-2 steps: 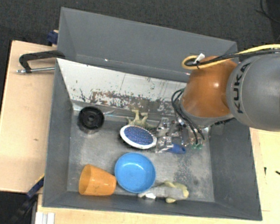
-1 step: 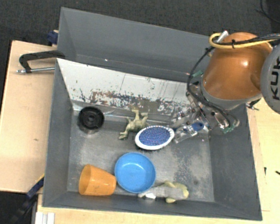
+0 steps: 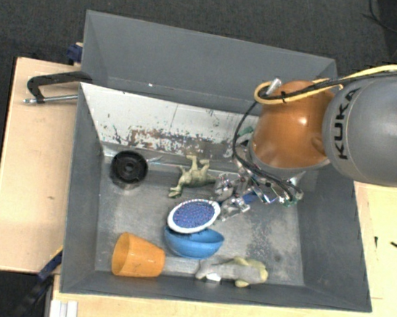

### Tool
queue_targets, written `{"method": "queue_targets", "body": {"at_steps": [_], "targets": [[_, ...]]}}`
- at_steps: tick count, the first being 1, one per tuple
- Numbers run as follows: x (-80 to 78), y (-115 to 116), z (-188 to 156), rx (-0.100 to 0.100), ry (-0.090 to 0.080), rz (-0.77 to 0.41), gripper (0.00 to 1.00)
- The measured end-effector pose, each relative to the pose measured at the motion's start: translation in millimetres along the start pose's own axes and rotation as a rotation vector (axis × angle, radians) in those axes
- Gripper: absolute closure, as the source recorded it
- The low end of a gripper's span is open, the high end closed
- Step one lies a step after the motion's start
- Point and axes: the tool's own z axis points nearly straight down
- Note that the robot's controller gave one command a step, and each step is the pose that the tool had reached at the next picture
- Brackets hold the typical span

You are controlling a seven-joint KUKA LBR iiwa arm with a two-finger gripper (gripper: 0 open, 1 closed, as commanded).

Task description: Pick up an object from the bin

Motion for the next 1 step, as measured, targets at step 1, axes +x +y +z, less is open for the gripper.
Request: {"method": "queue_targets", "body": {"at_steps": [1], "targets": [[-5.5, -19.6, -203.3, 0.005, -0.006, 0.007, 1.00]]}}
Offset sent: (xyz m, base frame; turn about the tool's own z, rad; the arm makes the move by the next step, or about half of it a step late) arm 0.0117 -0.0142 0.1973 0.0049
